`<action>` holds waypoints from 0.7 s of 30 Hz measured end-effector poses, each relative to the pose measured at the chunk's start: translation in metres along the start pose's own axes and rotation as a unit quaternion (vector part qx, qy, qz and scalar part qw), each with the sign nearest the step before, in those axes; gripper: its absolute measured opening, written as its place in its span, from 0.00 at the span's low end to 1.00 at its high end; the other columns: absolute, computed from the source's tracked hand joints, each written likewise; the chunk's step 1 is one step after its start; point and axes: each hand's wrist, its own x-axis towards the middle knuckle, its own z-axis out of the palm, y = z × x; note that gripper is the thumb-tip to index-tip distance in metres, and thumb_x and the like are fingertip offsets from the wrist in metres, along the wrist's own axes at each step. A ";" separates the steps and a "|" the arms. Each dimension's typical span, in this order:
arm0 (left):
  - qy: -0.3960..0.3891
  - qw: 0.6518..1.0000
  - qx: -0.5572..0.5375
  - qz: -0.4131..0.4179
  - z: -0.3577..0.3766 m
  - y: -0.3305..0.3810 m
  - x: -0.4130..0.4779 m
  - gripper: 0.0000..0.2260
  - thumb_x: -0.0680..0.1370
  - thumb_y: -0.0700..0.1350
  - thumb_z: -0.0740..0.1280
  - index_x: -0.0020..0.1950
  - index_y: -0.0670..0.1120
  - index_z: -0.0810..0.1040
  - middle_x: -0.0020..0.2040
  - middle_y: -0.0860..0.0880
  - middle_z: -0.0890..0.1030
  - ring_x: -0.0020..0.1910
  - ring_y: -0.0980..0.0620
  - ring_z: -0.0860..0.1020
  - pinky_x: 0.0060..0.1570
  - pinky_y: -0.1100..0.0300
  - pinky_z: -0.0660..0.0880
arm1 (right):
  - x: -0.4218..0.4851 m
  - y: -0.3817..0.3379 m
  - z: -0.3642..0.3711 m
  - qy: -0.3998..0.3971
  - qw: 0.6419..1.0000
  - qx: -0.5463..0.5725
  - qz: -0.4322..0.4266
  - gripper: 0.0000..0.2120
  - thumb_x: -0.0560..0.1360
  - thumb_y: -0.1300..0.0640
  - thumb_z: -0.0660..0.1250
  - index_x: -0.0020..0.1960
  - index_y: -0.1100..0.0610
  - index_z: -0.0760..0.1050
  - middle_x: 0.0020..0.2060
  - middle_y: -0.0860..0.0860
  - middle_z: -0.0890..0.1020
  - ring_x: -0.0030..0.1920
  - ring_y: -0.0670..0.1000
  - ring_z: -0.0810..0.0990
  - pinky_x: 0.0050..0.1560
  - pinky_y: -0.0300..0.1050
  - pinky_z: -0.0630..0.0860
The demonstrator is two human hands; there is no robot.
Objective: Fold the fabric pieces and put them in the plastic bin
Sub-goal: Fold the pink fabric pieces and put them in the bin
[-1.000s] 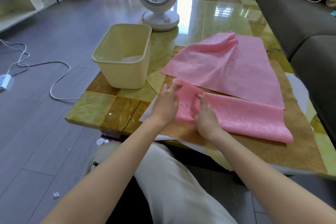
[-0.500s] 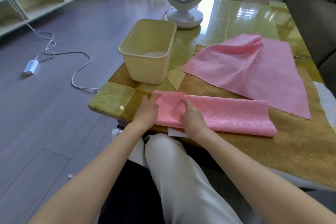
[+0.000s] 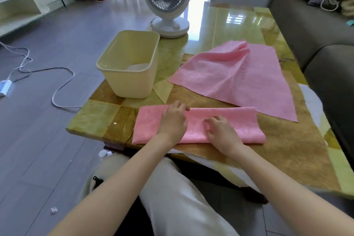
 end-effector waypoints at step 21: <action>-0.226 0.956 0.183 0.048 0.062 0.058 0.018 0.34 0.76 0.60 0.59 0.76 0.46 0.53 0.78 0.47 0.51 0.76 0.44 0.50 0.72 0.44 0.51 | -0.019 0.091 -0.046 0.037 0.960 0.024 0.276 0.25 0.75 0.46 0.63 0.61 0.65 0.66 0.56 0.61 0.78 0.56 0.62 0.77 0.50 0.50 0.73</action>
